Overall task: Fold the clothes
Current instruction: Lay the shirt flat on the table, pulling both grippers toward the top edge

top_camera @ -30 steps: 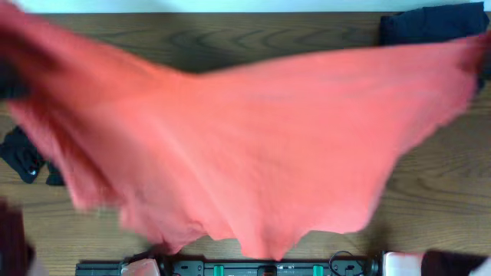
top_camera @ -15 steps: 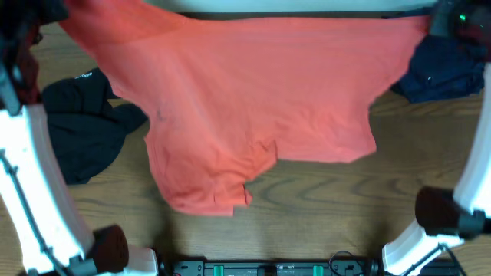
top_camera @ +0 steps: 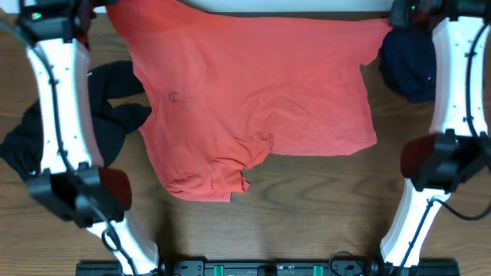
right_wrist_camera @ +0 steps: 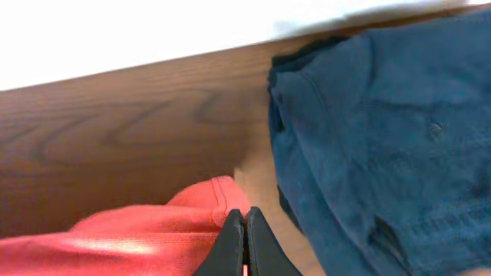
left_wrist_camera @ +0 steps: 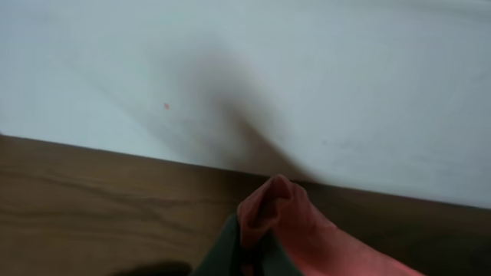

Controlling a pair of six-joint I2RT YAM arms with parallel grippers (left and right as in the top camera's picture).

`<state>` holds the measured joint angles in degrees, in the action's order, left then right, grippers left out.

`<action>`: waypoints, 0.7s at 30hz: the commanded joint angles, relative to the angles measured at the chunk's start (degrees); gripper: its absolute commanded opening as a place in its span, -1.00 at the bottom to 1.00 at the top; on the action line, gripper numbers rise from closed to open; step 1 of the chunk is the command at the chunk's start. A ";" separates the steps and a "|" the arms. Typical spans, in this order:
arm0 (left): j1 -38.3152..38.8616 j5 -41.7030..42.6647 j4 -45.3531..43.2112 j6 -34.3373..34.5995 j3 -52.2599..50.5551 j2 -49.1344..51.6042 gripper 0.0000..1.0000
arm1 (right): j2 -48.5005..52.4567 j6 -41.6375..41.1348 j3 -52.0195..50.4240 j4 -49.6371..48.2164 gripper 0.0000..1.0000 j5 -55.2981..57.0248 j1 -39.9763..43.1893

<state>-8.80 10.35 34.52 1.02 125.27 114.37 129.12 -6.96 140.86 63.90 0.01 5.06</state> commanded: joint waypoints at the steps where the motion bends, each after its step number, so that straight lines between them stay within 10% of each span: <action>1: 0.52 -0.28 -2.14 -1.01 0.35 2.73 -0.88 | 1.79 0.17 0.28 -2.82 -0.97 -0.61 -0.26; 21: 3.72 -0.50 3.48 -1.40 0.26 10.23 -0.88 | 9.53 -0.24 0.20 -5.11 -0.98 -4.20 -0.74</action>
<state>-4.60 10.33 36.34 0.08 125.27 124.53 139.04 -6.98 140.84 58.11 -2.90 4.99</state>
